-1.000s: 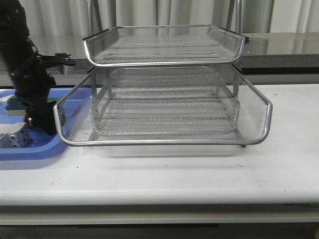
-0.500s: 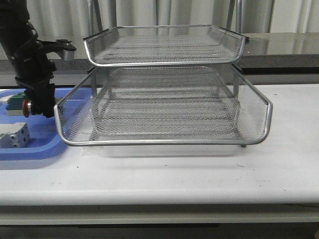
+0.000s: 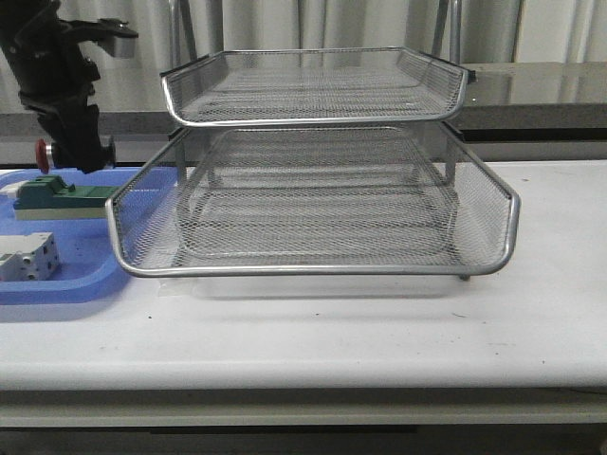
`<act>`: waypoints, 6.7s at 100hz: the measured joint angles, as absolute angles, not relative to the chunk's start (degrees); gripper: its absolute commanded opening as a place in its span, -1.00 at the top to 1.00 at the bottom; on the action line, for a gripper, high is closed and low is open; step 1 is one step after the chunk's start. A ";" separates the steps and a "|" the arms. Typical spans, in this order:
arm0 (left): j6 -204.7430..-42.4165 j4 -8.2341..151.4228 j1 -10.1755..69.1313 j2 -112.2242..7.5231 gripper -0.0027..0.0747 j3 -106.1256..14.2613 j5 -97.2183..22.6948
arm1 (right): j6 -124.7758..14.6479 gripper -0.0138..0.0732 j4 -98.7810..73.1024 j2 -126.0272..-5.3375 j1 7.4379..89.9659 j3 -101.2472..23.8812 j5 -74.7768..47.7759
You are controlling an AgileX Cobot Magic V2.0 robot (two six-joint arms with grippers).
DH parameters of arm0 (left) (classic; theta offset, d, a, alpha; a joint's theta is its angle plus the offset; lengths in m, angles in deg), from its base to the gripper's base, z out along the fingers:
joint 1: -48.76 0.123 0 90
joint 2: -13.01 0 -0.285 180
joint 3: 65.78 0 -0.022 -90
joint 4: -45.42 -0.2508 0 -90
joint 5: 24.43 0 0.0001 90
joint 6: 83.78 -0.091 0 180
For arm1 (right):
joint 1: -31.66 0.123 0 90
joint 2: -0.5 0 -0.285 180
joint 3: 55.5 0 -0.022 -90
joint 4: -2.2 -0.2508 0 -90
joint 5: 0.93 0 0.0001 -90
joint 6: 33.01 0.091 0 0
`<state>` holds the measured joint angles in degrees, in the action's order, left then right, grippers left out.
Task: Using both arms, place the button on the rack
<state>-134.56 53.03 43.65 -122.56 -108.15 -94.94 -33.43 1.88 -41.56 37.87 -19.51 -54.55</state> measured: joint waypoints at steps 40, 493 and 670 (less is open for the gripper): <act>-131.72 52.69 43.61 -110.00 0.98 -104.57 -95.92 | -33.43 0.84 1.88 -41.56 37.87 -19.51 -54.55; -112.75 63.82 49.69 -33.14 -0.29 -27.90 -52.94 | -33.43 0.84 2.20 -41.56 37.87 -19.51 -54.55; -112.75 76.62 49.69 -5.38 0.98 -2.96 -33.14 | -33.43 0.84 0.87 -41.56 37.87 -19.51 -53.23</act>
<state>-112.75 76.62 49.69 -5.38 -2.96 -33.14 -33.43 0.87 -41.56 37.87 -19.51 -53.23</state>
